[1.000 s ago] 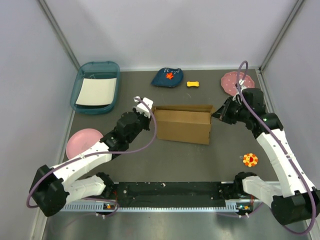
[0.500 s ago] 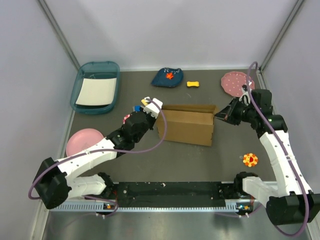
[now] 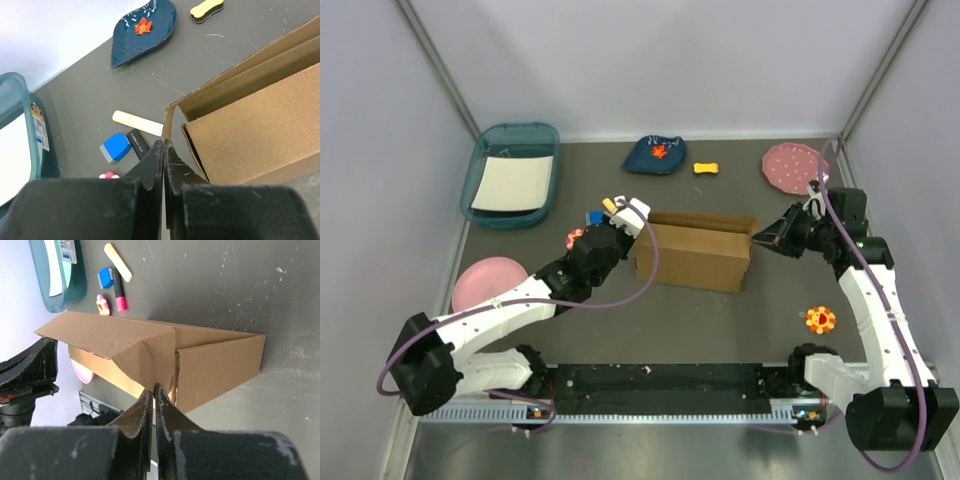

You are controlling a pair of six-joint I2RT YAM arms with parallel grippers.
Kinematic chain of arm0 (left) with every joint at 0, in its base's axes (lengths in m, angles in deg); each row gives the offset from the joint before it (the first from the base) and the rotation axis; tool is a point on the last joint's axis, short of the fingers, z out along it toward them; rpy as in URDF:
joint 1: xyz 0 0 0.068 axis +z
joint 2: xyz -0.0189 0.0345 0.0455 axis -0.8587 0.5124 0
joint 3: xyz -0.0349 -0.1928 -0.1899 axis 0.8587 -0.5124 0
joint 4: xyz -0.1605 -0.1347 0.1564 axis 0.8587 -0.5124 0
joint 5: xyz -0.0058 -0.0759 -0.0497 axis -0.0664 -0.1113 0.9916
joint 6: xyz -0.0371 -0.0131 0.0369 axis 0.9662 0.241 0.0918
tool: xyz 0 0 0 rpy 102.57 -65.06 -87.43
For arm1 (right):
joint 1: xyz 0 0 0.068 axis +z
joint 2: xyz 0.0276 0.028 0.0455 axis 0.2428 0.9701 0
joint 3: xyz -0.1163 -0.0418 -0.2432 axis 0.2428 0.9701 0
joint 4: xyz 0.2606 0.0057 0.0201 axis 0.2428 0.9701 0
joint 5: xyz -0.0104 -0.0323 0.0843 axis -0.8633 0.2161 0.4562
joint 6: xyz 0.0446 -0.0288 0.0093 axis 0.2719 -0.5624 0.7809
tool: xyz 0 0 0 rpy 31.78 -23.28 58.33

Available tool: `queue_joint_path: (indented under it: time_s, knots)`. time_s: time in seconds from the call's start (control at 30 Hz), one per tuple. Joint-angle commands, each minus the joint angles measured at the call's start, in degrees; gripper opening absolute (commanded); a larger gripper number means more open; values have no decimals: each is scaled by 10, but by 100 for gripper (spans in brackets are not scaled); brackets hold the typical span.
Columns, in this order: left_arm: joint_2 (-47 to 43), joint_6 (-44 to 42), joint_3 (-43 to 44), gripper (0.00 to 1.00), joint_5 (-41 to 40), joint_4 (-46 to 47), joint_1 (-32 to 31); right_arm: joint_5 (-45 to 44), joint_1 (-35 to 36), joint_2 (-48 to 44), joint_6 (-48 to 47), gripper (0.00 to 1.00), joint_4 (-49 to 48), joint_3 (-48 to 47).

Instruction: Fold the paper box

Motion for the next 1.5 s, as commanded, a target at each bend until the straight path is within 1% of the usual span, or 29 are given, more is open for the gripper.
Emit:
queue_joint_path:
  time_s: [0.0, 0.37, 0.63, 0.7, 0.73, 0.83, 0.87, 0.93, 0.97, 1.03, 1.23, 1.27, 1.4, 1.47]
  knots:
    - [4, -10, 11, 0, -32, -21, 1, 20, -20, -16, 17, 0, -36, 9]
    - [5, 17, 12, 0, -31, -21, 0, -53, -20, -49, -36, 0, -33, 49]
    - [3, 39, 20, 1, -25, -27, 0, -67, -21, -52, -48, 0, -32, 68]
    - [1, 49, 23, 4, -19, -30, 1, -66, -20, -52, -48, 0, -33, 66]
    - [1, 52, 23, 9, -16, -33, 1, -66, -21, -52, -48, 0, -33, 66]
    - [-3, 60, 25, 17, -1, -35, 1, -64, -21, -50, -46, 0, -32, 63]
    - [-4, 64, 24, 24, 2, -36, 2, -61, -20, -50, -46, 0, -33, 63]
    - [-6, 64, 22, 30, 7, -38, 2, -61, -20, -47, -48, 0, -32, 62]
    - [-6, 65, 20, 35, 10, -39, 3, -60, -20, -48, -46, 0, -33, 62]
    - [-8, 62, 17, 38, 17, -39, 4, -61, -21, -47, -47, 0, -32, 63]
    - [-31, 81, 0, 38, 37, -7, 22, -59, -20, -45, -51, 0, -33, 63]
    - [-35, 88, 0, 39, 50, -3, 28, -60, -19, -45, -52, 0, -33, 61]
    - [-64, 109, 0, 43, 97, 15, 50, -69, -12, -45, -58, 0, -32, 58]
    - [-71, 127, 4, 48, 112, 17, 60, -73, -8, -47, -61, 0, -33, 56]
